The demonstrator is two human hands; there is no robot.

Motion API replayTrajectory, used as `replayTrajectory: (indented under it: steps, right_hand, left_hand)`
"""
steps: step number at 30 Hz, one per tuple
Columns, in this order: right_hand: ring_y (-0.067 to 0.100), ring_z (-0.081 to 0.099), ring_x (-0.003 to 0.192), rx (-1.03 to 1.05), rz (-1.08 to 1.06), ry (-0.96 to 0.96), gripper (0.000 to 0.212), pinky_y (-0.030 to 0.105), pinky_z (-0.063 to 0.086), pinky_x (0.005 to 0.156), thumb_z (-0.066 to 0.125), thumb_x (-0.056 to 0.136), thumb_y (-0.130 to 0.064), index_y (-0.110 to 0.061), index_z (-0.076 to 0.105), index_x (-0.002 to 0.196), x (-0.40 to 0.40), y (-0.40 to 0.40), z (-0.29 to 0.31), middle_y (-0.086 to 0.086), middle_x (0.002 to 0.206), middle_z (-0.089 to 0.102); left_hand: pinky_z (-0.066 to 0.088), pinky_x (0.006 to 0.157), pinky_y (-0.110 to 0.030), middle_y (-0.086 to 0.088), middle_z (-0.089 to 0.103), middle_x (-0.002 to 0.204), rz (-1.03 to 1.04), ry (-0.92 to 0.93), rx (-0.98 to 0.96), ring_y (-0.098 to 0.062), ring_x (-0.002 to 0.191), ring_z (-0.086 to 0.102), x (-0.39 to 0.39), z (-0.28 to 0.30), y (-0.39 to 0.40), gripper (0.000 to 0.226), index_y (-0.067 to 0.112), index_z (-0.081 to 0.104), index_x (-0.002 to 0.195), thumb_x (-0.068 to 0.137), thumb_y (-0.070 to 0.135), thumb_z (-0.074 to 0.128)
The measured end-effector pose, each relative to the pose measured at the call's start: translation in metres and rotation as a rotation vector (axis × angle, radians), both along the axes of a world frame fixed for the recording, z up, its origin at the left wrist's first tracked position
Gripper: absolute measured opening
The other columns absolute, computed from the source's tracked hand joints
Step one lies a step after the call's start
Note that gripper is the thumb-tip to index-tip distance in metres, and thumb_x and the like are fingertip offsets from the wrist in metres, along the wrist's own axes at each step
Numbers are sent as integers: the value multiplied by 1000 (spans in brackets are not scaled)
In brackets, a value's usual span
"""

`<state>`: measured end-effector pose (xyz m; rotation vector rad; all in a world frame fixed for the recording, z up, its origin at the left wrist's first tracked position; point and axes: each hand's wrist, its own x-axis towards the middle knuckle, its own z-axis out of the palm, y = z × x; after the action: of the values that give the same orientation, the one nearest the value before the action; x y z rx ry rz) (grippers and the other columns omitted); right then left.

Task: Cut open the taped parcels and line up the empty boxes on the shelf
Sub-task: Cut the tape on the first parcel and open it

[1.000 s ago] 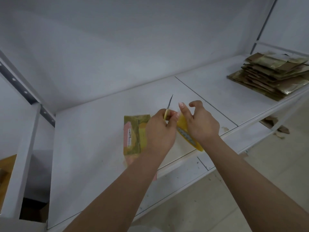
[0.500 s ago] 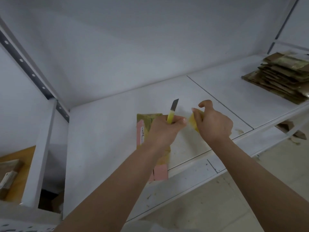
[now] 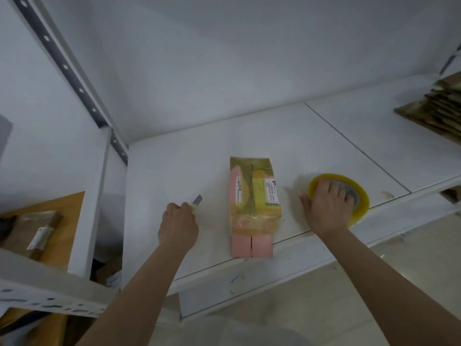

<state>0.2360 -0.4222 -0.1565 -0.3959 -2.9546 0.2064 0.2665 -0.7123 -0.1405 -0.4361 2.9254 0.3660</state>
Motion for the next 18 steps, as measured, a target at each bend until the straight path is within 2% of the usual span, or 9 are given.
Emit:
replayTrajectory:
  steps: [2, 4, 5, 7, 8, 9, 11, 14, 18]
  right_hand:
    - [46, 54, 108, -106, 85, 205, 43, 54, 40, 90, 52, 97, -36, -5, 56, 126, 6, -7, 4, 27, 117, 60]
    - [44, 55, 107, -254, 239, 300, 44, 53, 44, 88, 45, 95, -38, -10, 61, 125, 11, -18, 17, 23, 116, 60]
    - [42, 55, 107, -349, 319, 290, 46, 51, 46, 89, 42, 95, -41, -13, 63, 125, 14, -25, 24, 20, 116, 61]
    - [34, 56, 108, -487, 415, 243, 45, 47, 48, 91, 42, 98, -45, -19, 65, 126, 19, -38, 34, 15, 115, 60]
    - [30, 56, 110, -519, 427, 209, 41, 45, 49, 92, 46, 99, -45, -23, 65, 127, 23, -44, 36, 12, 118, 59]
    - [28, 55, 112, -533, 426, 169, 38, 43, 49, 93, 50, 98, -44, -25, 64, 128, 26, -49, 36, 11, 123, 57]
    - [25, 56, 113, -549, 401, 106, 40, 36, 48, 95, 57, 96, -40, -25, 61, 132, 33, -55, 33, 11, 130, 52]
    - [10, 55, 100, -603, 378, 87, 50, 21, 43, 86, 62, 92, -39, -24, 54, 139, 45, -61, 30, 6, 134, 51]
    - [10, 61, 104, -727, 442, 44, 70, 28, 51, 91, 65, 78, -49, -26, 51, 142, 54, -58, 23, -1, 129, 62]
  left_hand:
    - [42, 90, -38, -17, 47, 125, -11, -27, -54, -34, 114, 45, 3, -13, 0, 27, 6, 53, 120, 102, 20, 39]
    - [37, 99, -39, -16, 46, 132, -8, 80, 28, -35, 122, 42, 4, -14, 2, 34, 12, 53, 130, 102, 29, 41]
    - [37, 101, -35, -14, 46, 135, 14, 179, 186, -33, 125, 42, 3, -8, 6, 38, 15, 52, 135, 102, 32, 43]
    - [37, 93, -13, -7, 47, 134, 28, 383, 588, -19, 124, 46, 5, 7, 21, 40, 20, 52, 139, 100, 32, 50]
    - [36, 88, -7, -2, 49, 131, 4, 455, 737, -10, 120, 47, 7, 15, 29, 40, 23, 53, 137, 98, 33, 54]
    - [36, 87, -6, 3, 50, 129, -46, 486, 799, -4, 117, 47, 10, 22, 38, 42, 27, 55, 135, 94, 36, 59]
    - [37, 90, -10, 7, 51, 131, -139, 463, 800, -1, 118, 47, 15, 23, 48, 47, 33, 58, 130, 85, 44, 68]
    - [31, 98, -15, -1, 48, 143, -207, 424, 773, -9, 134, 42, 22, 9, 54, 56, 32, 58, 132, 79, 38, 77]
    - [43, 104, -29, -7, 56, 139, -292, 480, 761, -18, 128, 54, 26, -7, 53, 63, 20, 55, 137, 80, 37, 77]
